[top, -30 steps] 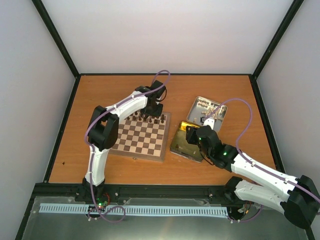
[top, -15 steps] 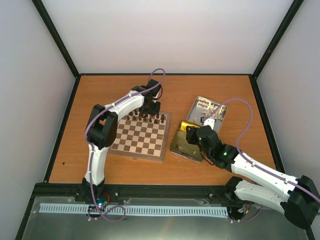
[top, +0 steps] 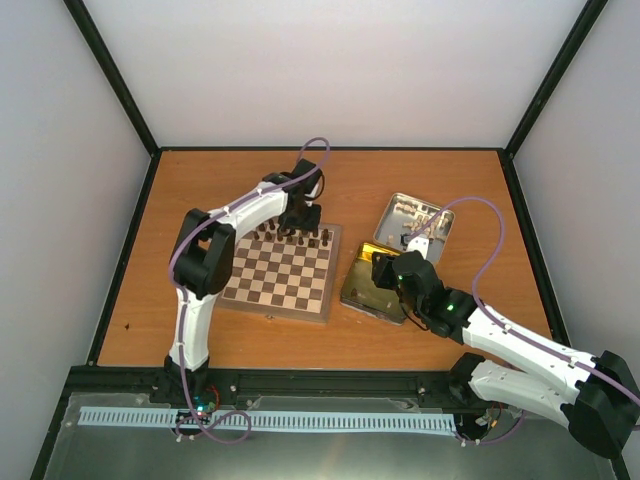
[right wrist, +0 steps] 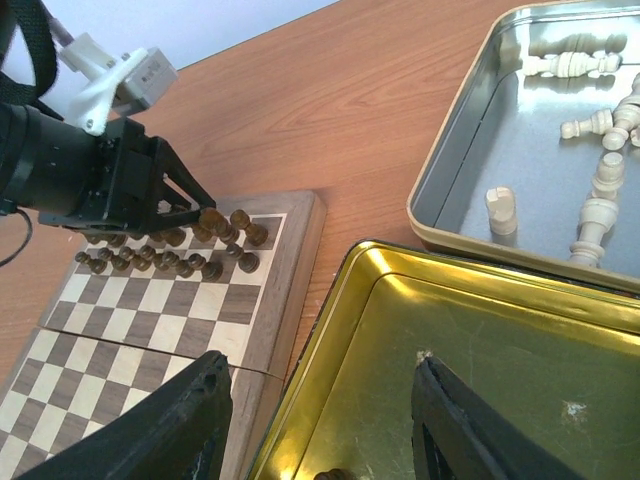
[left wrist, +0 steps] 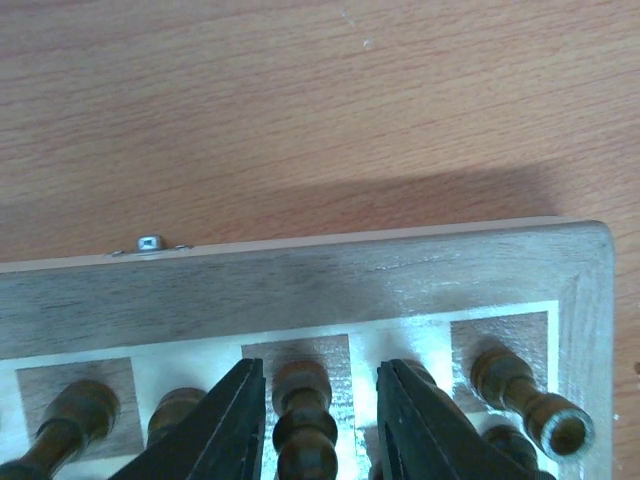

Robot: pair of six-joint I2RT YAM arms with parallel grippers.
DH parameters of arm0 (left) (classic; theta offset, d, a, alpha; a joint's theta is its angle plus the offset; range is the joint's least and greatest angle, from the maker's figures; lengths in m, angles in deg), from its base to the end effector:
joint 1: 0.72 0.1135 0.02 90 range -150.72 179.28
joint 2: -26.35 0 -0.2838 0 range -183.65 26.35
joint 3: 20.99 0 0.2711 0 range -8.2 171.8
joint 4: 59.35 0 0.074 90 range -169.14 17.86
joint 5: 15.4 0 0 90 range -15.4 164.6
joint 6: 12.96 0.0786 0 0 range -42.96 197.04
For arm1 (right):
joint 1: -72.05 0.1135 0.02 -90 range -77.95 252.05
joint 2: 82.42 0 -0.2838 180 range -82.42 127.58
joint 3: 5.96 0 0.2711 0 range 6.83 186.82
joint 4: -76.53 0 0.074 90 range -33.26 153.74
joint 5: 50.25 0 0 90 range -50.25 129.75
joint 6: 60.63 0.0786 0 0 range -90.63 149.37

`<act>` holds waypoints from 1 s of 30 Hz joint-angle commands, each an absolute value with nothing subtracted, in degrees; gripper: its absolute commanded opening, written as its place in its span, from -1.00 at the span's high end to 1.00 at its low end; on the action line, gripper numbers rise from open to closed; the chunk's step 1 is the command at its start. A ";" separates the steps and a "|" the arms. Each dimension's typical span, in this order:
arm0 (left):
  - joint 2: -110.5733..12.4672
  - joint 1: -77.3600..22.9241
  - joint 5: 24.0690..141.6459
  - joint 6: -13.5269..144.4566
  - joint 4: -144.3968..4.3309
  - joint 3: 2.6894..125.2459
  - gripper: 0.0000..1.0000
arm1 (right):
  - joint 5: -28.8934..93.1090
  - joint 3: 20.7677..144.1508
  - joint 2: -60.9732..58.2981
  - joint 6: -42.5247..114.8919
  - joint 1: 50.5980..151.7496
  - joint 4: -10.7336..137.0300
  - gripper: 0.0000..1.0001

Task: Set up the chess pieces on the board
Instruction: Place the chess piece on the chessboard, then pick up the chess piece from the storage box.

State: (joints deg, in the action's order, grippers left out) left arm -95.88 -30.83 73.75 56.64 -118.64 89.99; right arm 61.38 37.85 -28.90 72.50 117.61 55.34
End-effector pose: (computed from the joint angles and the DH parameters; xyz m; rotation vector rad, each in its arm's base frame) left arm 0.4228 -0.2438 0.1568 0.2353 2.8123 -0.1875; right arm 0.1920 0.1544 0.2204 0.1831 2.1071 0.5460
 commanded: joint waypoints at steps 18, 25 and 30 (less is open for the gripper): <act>-54.92 -27.17 70.10 57.21 -99.64 65.87 -0.09 | 45.92 52.89 -15.10 63.50 108.62 25.38 -0.01; -47.41 -24.51 60.58 56.76 -87.35 59.75 -0.10 | 39.04 56.26 -5.20 63.83 107.20 24.19 -0.11; -47.40 -19.97 55.74 52.71 -89.25 59.40 -0.11 | 39.59 60.93 3.98 63.03 107.20 17.77 -0.08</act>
